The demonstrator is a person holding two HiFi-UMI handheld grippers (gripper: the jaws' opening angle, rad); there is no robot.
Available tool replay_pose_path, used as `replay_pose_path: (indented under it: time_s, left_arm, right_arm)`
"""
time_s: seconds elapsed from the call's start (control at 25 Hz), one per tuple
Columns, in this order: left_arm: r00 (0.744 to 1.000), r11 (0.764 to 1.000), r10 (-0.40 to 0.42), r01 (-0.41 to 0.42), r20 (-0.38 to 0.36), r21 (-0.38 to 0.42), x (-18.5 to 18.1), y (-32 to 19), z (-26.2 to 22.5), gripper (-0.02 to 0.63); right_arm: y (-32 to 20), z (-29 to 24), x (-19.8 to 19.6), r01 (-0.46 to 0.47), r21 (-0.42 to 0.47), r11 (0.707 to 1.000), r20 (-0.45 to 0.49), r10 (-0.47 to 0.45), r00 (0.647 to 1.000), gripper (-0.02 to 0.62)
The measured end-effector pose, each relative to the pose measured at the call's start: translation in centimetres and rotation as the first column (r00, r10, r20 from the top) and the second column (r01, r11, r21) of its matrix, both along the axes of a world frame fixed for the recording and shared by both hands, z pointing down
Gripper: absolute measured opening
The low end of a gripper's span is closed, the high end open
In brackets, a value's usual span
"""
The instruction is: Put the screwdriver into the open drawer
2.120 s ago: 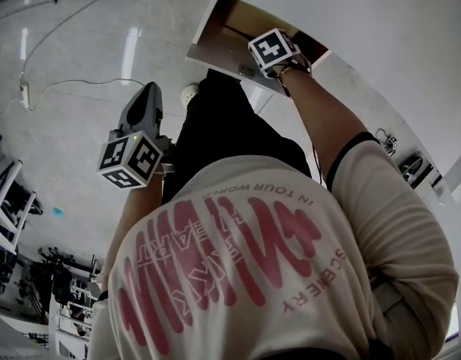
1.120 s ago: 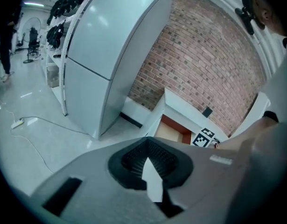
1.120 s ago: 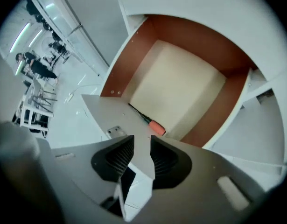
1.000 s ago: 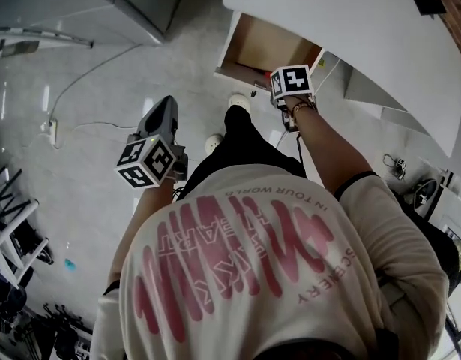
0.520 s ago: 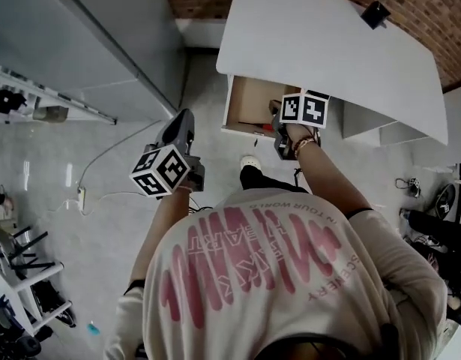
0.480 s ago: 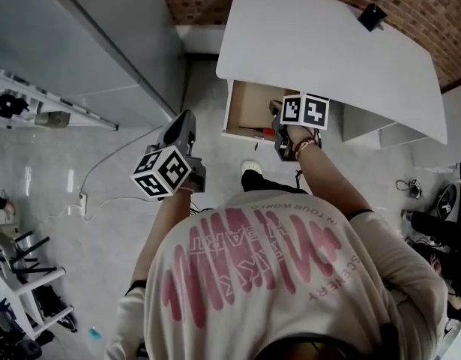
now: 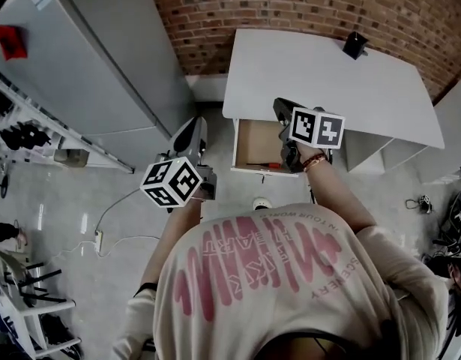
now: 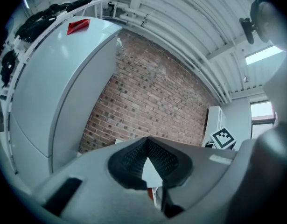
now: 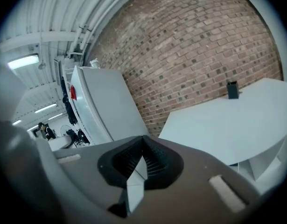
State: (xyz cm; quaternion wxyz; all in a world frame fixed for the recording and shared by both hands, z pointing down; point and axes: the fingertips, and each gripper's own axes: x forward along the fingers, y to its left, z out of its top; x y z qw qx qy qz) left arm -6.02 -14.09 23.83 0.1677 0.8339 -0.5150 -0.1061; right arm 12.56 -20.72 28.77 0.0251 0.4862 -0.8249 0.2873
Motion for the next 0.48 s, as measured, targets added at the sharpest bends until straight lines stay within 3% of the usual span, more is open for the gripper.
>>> replay_pose_path:
  time_s: [0.28,0.48]
  left_arm:
    - [0.999,0.997,0.045,-0.044,-0.010,0.062,1.8,1.0,-2.7,0.003]
    - [0.998,0.997,0.060,-0.060,-0.001,0.053,2.6,1.7,-2.0,0.004]
  right_arm:
    - [2.2,-5.1,-0.5,0.027,0.188,0.982,-0.111,-0.006,0.994,0.009]
    - [3.4,-5.2,-0.3,0.028,0.224,0.974,-0.168,0.010,0.986,0.009]
